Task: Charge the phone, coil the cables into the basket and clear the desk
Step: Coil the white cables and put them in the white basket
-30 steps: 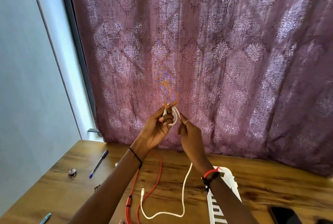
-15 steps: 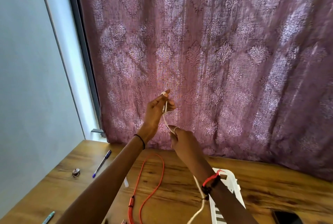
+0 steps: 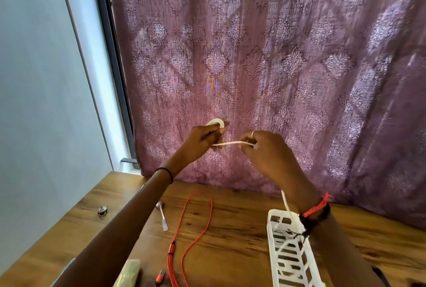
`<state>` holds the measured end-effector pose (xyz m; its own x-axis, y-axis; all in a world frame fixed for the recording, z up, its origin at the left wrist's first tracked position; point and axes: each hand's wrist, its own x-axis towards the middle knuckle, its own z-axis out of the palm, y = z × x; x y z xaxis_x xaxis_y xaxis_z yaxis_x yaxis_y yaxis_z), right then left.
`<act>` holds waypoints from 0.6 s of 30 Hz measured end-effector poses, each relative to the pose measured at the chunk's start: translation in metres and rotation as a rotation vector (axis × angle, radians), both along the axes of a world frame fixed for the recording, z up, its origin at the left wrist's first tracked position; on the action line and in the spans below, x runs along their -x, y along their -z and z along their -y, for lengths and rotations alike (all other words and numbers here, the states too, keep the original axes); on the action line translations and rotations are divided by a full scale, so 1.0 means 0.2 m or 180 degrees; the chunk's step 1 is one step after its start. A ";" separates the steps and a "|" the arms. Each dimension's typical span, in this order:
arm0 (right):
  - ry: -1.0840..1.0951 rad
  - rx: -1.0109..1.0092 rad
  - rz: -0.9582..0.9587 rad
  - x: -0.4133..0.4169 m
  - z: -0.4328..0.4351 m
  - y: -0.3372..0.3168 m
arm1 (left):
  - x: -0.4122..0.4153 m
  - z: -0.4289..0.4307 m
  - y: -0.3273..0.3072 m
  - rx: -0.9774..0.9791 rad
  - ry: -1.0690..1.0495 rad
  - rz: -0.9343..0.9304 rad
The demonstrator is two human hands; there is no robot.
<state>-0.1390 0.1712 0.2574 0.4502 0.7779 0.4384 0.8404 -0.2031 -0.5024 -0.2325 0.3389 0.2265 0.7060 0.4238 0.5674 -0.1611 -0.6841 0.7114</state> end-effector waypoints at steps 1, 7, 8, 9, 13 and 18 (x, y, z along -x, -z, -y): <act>-0.0056 -0.0117 -0.0069 -0.02 0.00 -0.03 | 0.01 0.00 -0.01 0.0110 0.0144 -0.0025; -0.0406 -0.0910 -0.0699 -0.13 -0.01 -0.09 | 0.05 0.02 0.00 0.1001 0.1032 -0.0106; -0.0461 -0.0990 -0.0812 -0.14 -0.01 -0.08 | 0.05 0.03 0.00 0.1318 0.1297 -0.0090; -0.0525 -0.1042 -0.0911 -0.14 -0.02 -0.08 | 0.04 0.04 0.00 0.1638 0.1544 -0.0057; -0.0719 -0.1221 -0.1505 -0.16 -0.07 -0.02 | 0.03 0.06 -0.01 0.2664 0.2256 0.0099; -0.0879 -0.1380 -0.2214 -0.11 -0.15 0.11 | 0.01 0.10 0.00 0.3567 0.2745 0.0452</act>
